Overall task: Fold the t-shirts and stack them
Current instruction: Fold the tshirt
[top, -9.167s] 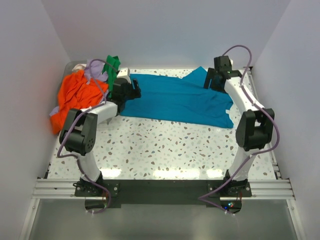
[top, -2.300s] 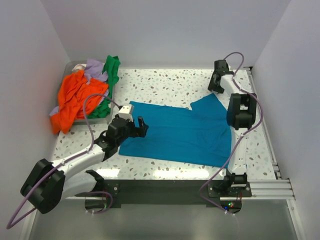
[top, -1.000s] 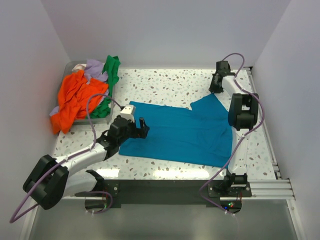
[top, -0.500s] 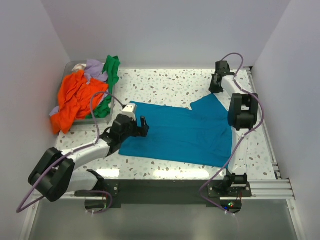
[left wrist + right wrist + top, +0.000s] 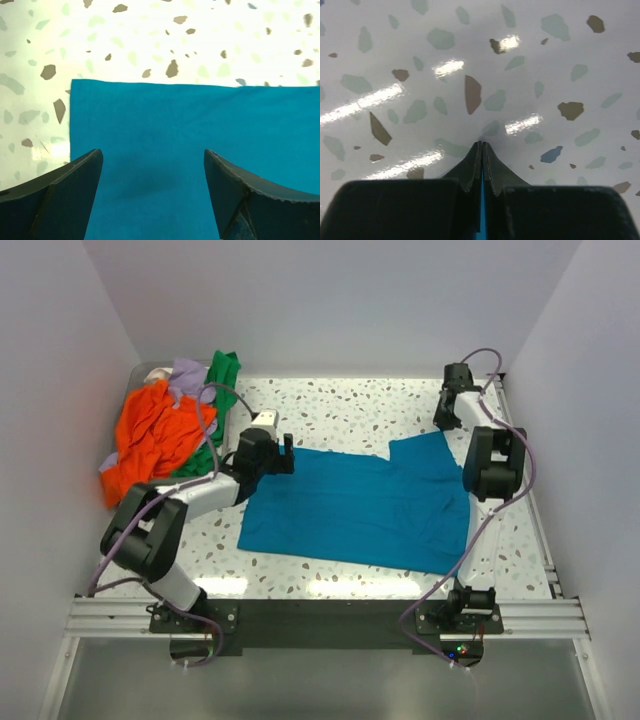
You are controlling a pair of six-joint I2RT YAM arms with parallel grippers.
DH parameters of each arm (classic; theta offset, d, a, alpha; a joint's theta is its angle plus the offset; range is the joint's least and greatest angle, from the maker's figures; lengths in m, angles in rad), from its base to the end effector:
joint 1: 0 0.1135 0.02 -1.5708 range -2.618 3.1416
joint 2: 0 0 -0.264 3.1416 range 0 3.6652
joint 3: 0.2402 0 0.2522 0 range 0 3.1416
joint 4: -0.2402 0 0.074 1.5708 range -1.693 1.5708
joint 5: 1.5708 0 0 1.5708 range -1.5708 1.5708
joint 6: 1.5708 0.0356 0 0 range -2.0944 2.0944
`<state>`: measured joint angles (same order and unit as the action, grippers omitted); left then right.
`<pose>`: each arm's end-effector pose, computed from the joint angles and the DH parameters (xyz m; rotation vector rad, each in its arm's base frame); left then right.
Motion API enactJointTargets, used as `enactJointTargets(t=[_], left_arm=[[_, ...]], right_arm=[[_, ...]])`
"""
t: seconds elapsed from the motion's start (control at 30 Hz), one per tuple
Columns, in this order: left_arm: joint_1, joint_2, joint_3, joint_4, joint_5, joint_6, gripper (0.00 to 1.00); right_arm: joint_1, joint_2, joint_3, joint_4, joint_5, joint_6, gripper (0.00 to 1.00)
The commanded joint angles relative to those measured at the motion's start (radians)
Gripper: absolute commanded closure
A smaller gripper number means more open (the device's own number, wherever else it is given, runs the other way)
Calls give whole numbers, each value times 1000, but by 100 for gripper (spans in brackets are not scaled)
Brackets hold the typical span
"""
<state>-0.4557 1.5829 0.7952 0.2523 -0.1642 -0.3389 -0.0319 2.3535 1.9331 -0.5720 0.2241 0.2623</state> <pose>0.3010 -0.1411 0.1905 0.0245 2.1128 -0.3050 0.5132 -0.0243 0.1645 0.4557 2.4962 -0.1968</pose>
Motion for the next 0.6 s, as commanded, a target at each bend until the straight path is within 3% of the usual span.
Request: enactJointTargets(t=[0.0,0.57], left_arm=[[34,78,116,-13,-37,67,15],[127,310,297,-91,-95,109,47]], right_arm=[[-39,-19,-39,-83,57,0,100],[-54,-33,-62,-69,1,3,100]])
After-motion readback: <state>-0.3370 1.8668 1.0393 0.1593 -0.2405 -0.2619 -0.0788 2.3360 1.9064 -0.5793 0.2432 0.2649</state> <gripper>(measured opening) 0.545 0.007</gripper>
